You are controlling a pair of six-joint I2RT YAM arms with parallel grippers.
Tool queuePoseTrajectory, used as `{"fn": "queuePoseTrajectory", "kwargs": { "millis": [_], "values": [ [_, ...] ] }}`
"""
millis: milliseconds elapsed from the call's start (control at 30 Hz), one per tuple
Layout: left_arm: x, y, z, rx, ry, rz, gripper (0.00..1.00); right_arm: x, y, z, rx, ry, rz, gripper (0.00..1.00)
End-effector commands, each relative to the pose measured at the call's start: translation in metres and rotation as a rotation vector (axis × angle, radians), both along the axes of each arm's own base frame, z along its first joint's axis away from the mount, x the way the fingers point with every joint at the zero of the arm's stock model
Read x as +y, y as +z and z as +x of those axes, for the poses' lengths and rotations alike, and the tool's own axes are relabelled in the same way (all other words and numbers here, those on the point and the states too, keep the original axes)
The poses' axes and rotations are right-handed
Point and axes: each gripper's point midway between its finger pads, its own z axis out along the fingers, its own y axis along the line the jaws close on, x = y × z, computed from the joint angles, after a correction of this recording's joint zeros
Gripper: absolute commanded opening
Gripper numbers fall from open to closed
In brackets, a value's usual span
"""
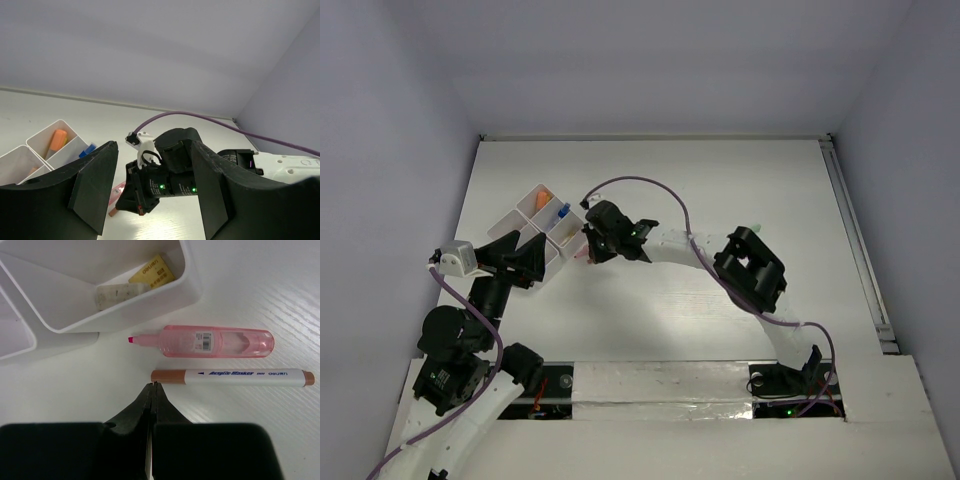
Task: Sort the stationery into containers
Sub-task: Pick up the pen from the center of the board.
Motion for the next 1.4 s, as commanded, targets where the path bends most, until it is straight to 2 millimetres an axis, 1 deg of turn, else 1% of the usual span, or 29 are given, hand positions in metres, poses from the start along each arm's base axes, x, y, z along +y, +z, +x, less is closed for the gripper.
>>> {"fn": "queuePoseTrajectory", "kwargs": {
  "millis": [0,133,167,200,333,367,433,600,867,1000,1067,1100,1200,1233,1267,1300,1333,1367],
  "values": [
    [0.001,0.009,-0.001,-0.040,0.001,-0.011,0.57,0.021,0.024,0.011,-0.059,0.020,0.066,0.00],
    [0.000,0.008,0.000,-0.037,-0.001,-0.010,0.57,0.022,0.025,0.018,-0.090,0.011,0.058,0.00],
    [0.000,0.008,0.000,-0.037,-0.002,-0.008,0.57,0.022,0.021,0.019,-0.086,0.011,0.048,0.00],
    [0.000,0.008,0.000,-0.038,-0.002,-0.008,0.57,0.022,0.023,0.020,-0.091,0.010,0.048,0.00],
    [0.000,0.008,0.000,-0.038,0.000,-0.009,0.57,0.022,0.017,0.019,-0.079,0.010,0.034,0.00],
    [0.000,0.009,-0.001,-0.039,-0.002,-0.011,0.57,0.020,0.012,0.018,-0.072,0.009,0.026,0.00],
    [0.000,0.009,-0.001,-0.040,-0.002,-0.011,0.57,0.018,0.010,0.016,-0.068,0.009,0.023,0.00],
    [0.000,0.009,-0.001,-0.041,-0.003,-0.010,0.57,0.009,-0.002,0.014,-0.058,-0.003,-0.011,0.00],
    [-0.001,0.008,0.000,-0.037,-0.005,-0.007,0.58,-0.003,-0.012,0.014,-0.065,-0.020,-0.061,0.00],
    [-0.002,0.008,0.000,-0.036,-0.006,-0.006,0.58,-0.006,-0.013,0.013,-0.066,-0.021,-0.070,0.00],
    [-0.001,0.008,0.001,-0.035,-0.005,-0.005,0.58,-0.013,-0.012,0.018,-0.072,-0.036,-0.082,0.00],
    [-0.002,0.007,0.001,-0.034,-0.005,-0.003,0.58,-0.017,-0.016,0.016,-0.067,-0.040,-0.096,0.00],
    [-0.001,0.008,0.001,-0.035,-0.005,-0.005,0.58,-0.027,-0.012,0.014,-0.081,-0.051,-0.111,0.00],
    [-0.002,0.008,0.001,-0.034,-0.005,-0.003,0.58,-0.035,-0.019,0.009,-0.071,-0.051,-0.132,0.00],
    [-0.002,0.007,0.001,-0.034,-0.006,-0.003,0.58,-0.039,-0.016,0.008,-0.076,-0.053,-0.135,0.00],
    [-0.002,0.008,0.001,-0.034,-0.006,-0.003,0.58,-0.043,-0.019,0.005,-0.071,-0.052,-0.147,0.00],
    [-0.002,0.008,0.001,-0.035,-0.006,-0.005,0.58,-0.052,-0.028,0.000,-0.057,-0.053,-0.172,0.00],
    [-0.002,0.008,0.001,-0.034,-0.006,-0.003,0.58,-0.058,-0.029,-0.002,-0.057,-0.058,-0.184,0.00]
  ]
}}
